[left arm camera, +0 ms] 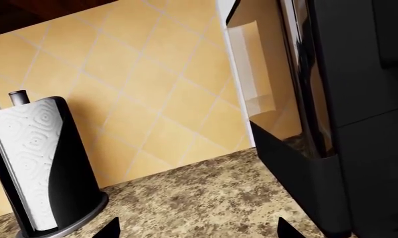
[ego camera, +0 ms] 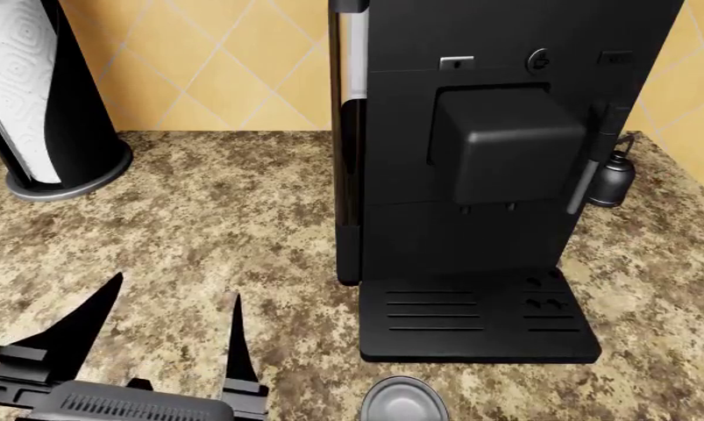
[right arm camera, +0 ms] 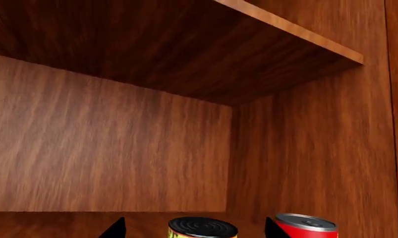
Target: Pick the cans from the counter and place them in their designated side in the cabinet.
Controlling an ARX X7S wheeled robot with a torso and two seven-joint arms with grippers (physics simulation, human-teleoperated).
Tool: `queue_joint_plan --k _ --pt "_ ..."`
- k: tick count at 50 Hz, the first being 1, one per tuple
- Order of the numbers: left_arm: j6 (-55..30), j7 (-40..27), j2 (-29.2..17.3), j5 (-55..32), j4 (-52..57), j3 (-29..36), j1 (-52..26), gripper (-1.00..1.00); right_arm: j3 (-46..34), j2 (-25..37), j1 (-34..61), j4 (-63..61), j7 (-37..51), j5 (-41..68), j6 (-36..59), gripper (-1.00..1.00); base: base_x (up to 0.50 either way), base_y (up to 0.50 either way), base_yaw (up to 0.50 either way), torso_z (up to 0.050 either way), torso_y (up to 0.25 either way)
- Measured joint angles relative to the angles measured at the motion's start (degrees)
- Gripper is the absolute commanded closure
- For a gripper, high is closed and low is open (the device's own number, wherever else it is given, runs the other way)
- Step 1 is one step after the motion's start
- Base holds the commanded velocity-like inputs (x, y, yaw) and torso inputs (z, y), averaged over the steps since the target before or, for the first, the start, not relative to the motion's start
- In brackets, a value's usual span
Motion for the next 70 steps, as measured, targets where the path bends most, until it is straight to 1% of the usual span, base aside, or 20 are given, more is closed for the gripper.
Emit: queue_joint_plan --k 6,8,15,24,31,36,45,52,60,70 --pt "0.19 -0.06 -0.13 0.39 0.18 0.47 -0.10 -1.00 2.35 0.44 -2.25 -7.50 0.21 1.40 6.10 -1.00 0.00 0.00 0.00 0.000 0.000" --pt "0.23 -0.08 -0.13 0.49 0.21 0.63 -0.15 -1.00 3.30 0.96 -2.95 -9.49 1.75 3.80 7.76 -1.00 0.00 0.00 0.00 0.000 0.000" --pt "0.24 -0.21 -0.06 0.60 0.31 1.12 -0.45 -1.00 6.12 5.21 -4.05 -14.08 15.90 23.10 11.49 -1.00 0.00 0.00 0.00 0.000 0.000" --pt "0.16 -0.99 0.28 0.40 0.62 2.84 -2.07 -1.00 8.65 10.99 -4.98 -18.06 34.07 47.30 13.50 -1.00 0.00 0.00 0.00 0.000 0.000" --pt "0.83 -2.32 0.67 0.30 0.76 6.19 -4.91 -1.00 10.09 14.33 -6.09 -20.38 45.73 63.06 13.73 -1.00 0.00 0.00 0.00 0.000 0.000" --pt "1.30 -3.23 0.99 0.16 0.80 8.45 -6.86 -1.00 11.07 16.35 -7.56 -21.80 52.03 71.87 13.18 -1.00 0.00 0.00 0.00 0.000 0.000" --pt "1.49 -4.02 1.51 -0.03 0.70 10.11 -8.21 -1.00 11.86 18.92 -10.23 -23.59 58.34 81.42 11.58 -1.00 0.00 0.00 0.00 0.000 0.000" --pt "1.64 -3.99 1.57 0.08 0.52 10.26 -8.11 -1.00 12.69 21.40 -14.39 -25.44 64.13 92.04 8.58 -1.00 0.00 0.00 0.00 0.000 0.000" --pt "1.80 -3.93 1.39 0.48 0.51 10.20 -7.64 -1.00 15.51 24.56 -22.48 -29.96 68.32 103.64 3.87 -1.00 0.00 0.00 0.00 0.000 0.000" --pt "1.90 -4.00 1.19 0.83 0.53 10.11 -7.10 -1.00 20.96 26.42 -34.18 -36.31 69.33 114.90 -1.72 -1.00 0.00 0.00 0.00 0.000 0.000"
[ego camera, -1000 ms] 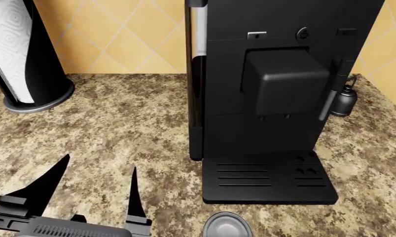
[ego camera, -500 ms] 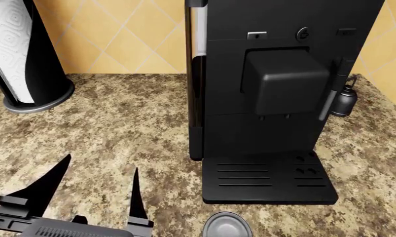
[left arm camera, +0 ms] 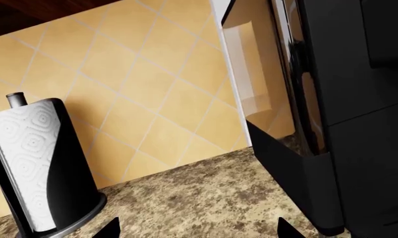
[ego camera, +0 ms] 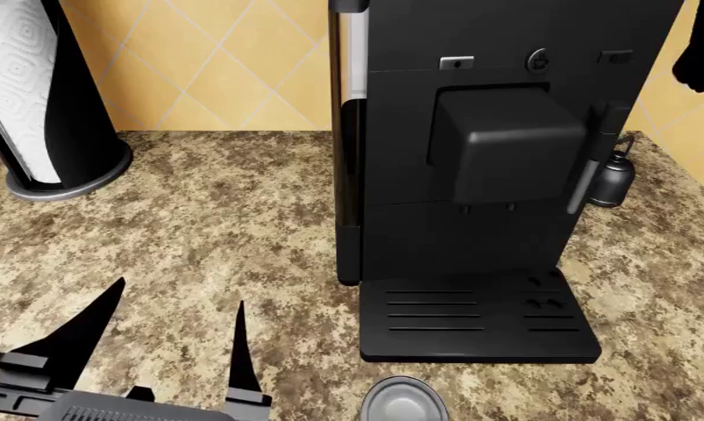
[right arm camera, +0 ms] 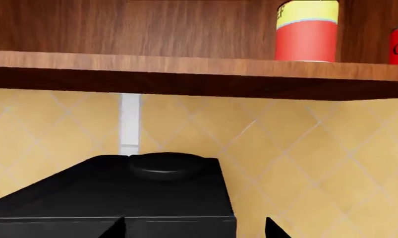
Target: Pick the cans from the counter and place them in their designated side in the cabinet.
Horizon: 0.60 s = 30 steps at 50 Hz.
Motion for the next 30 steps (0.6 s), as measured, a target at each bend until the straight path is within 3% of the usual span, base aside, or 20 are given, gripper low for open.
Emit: queue_joint_plan --k 30 --pt "-0.85 0.39 0.18 -0.54 -0.14 -1.39 0.92 -1.00 8.71 -3.00 -22.04 -11.49 -3.70 13.59 -6.54 -1.00 0.00 0.00 0.00 0.000 0.000"
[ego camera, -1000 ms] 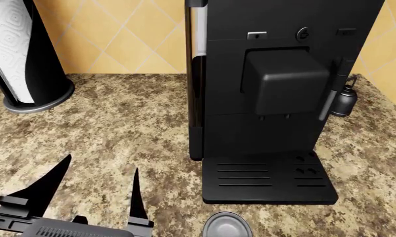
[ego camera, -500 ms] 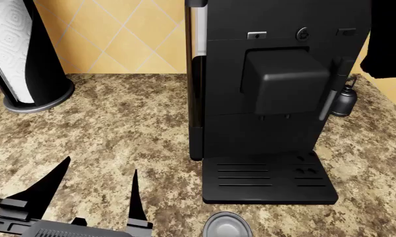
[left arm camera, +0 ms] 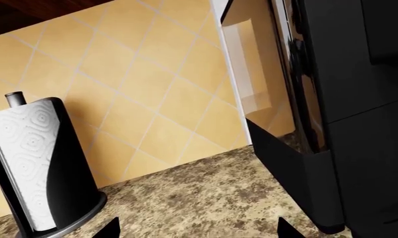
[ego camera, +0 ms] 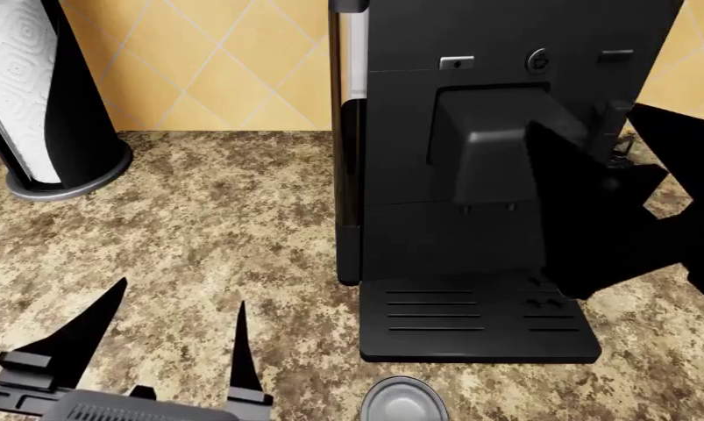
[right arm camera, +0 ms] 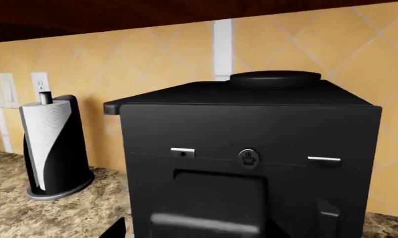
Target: Pick the cans from the counter and place them in their designated side in the cabinet.
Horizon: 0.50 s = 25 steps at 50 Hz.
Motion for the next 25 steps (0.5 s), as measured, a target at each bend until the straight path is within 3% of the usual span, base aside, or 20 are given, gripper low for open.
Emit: queue_joint_plan --k 25 --pt "-0.02 -1.10 0.18 0.77 0.45 1.47 -0.49 -1.00 6.59 -2.89 -15.52 -4.37 -8.69 4.74 8.19 -1.00 0.00 0.00 0.00 0.000 0.000"
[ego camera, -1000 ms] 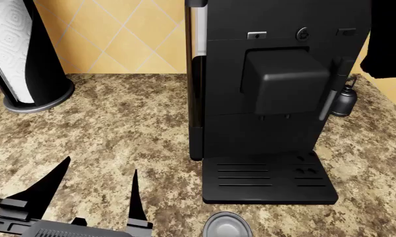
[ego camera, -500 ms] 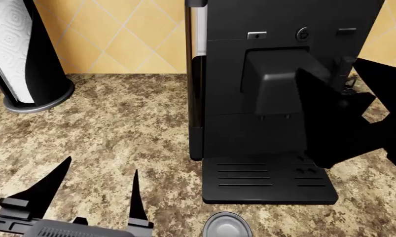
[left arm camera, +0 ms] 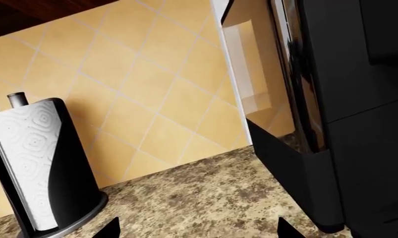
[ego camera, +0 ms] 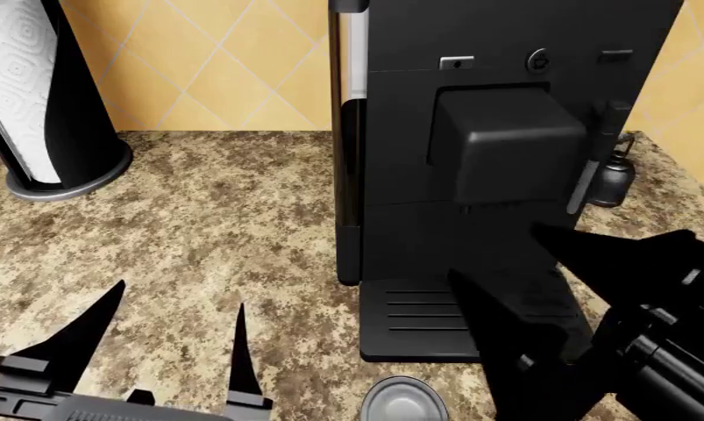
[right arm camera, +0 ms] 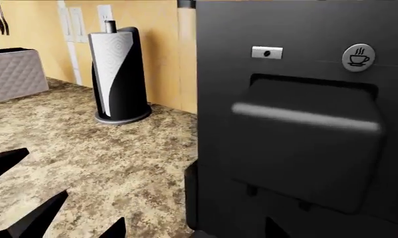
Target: Pick the cans from the counter and place them in their designated side in the cabinet.
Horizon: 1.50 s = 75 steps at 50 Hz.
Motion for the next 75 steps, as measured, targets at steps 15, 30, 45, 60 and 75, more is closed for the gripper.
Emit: queue_joint_plan --k 15,30,45,60,75 --pt "0.00 -0.41 0.03 0.57 0.11 0.93 -0.41 -1.00 5.51 0.48 -9.31 -3.95 -2.69 5.19 2.49 -1.00 0.00 0.00 0.00 0.000 0.000" --pt "-0.30 -0.53 -0.06 1.80 0.14 1.07 0.27 -1.00 11.41 1.04 -16.78 -9.75 -2.96 11.33 2.49 -1.00 0.00 0.00 0.00 0.000 0.000" --pt "-0.97 -0.56 0.10 2.71 0.15 0.24 1.92 -1.00 14.06 -0.04 -18.19 -13.74 2.87 20.60 2.42 -1.00 0.00 0.00 0.00 0.000 0.000" --pt "-1.46 -0.57 0.14 3.61 0.15 -0.34 3.39 -1.00 10.83 -5.68 -17.74 -13.07 14.64 28.08 6.67 -1.00 0.00 0.00 0.00 0.000 0.000" --pt "-2.41 -0.57 0.41 3.12 0.15 -1.27 3.97 -1.00 13.06 -8.31 -21.48 -9.27 4.34 16.90 13.28 -1.00 0.00 0.00 0.00 0.000 0.000"
